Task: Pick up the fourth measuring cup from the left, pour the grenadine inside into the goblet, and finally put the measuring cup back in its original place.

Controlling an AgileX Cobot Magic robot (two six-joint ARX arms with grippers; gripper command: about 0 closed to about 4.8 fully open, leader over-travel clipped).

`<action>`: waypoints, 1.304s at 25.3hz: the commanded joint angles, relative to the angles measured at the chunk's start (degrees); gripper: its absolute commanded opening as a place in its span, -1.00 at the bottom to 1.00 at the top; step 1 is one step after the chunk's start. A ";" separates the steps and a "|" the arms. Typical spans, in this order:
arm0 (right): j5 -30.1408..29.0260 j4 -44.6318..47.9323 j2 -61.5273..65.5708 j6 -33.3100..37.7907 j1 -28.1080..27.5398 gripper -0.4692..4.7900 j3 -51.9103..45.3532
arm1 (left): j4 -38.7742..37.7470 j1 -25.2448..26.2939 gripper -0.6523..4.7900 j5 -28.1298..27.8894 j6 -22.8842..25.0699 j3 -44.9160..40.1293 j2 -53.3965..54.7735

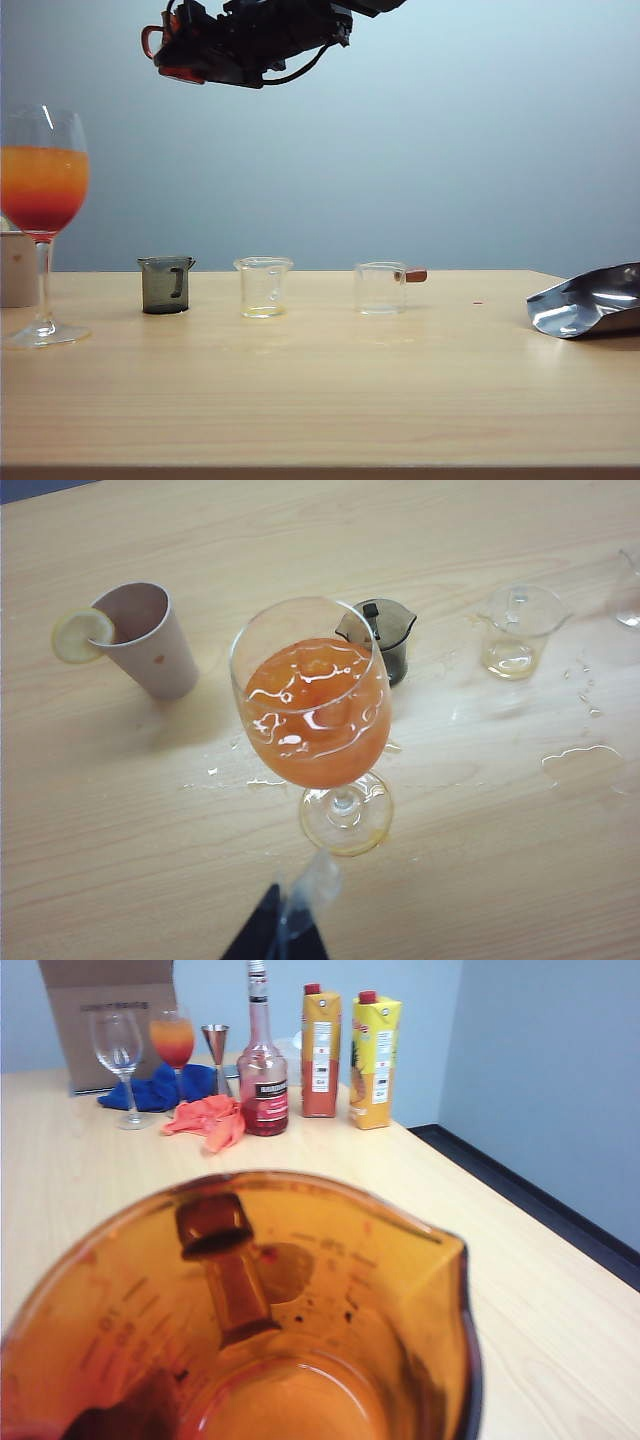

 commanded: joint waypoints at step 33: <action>36.37 31.08 -36.76 12.76 -12.87 -0.27 -72.72 | 0.74 0.13 -0.77 -0.13 -0.22 0.07 -0.13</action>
